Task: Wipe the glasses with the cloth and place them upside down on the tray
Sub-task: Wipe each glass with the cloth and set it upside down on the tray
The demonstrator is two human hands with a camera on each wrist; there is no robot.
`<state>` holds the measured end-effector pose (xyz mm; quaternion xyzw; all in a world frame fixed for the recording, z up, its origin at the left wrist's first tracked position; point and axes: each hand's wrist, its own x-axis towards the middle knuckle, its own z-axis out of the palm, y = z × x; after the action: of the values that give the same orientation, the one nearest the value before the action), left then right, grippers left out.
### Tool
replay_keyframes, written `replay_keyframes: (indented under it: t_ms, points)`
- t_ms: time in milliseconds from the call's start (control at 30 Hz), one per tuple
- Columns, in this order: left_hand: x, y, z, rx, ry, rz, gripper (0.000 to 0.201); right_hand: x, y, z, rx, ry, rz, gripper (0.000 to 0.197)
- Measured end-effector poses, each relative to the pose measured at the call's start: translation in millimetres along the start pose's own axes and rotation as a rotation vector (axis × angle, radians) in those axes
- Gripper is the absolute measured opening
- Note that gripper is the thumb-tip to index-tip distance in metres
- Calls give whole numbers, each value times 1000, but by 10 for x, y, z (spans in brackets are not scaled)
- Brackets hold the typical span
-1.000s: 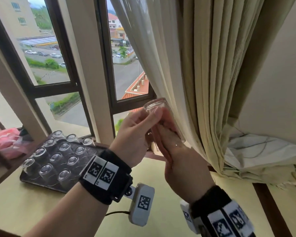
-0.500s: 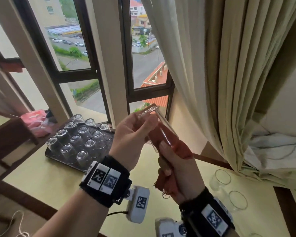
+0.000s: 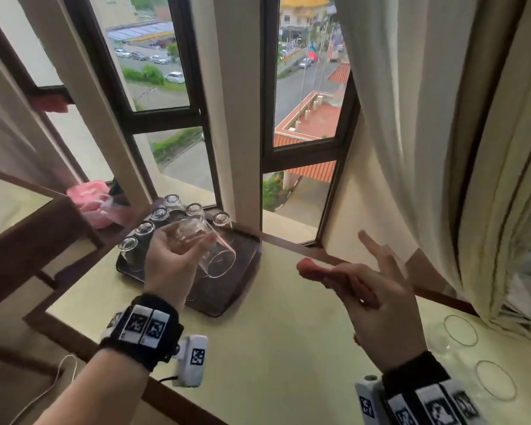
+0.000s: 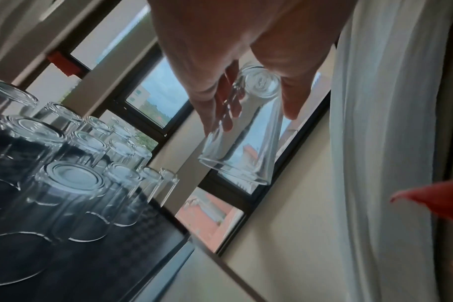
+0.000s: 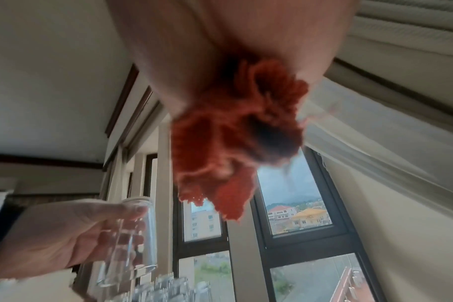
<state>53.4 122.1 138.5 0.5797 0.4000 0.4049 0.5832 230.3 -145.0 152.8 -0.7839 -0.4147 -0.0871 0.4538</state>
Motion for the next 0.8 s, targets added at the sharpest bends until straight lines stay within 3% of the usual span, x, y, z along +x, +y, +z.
replay_keyframes:
  t_ms: [100, 167, 267, 400, 500, 800]
  points:
    - [175, -228, -20, 201, -127, 17, 72, 22, -16, 243, -23, -41, -100, 12]
    - [320, -377, 28, 304, -205, 43, 63, 14, -20, 416, 7, -187, -95, 13]
    - [614, -653, 165, 396, -289, 58, 57, -39, 4, 672, 96, -413, 71, 22]
    - [1057, -985, 375, 552, -323, 26, 63, -165, 148, 943, -25, -532, 235, 15]
    - [1364, -1134, 517, 670, -323, -14, 65, -171, 140, 1013, -54, -542, 359, 3]
    - [1817, -1360, 935, 806, -388, -70, 59, -179, 92, 984, 37, -408, 710, 13]
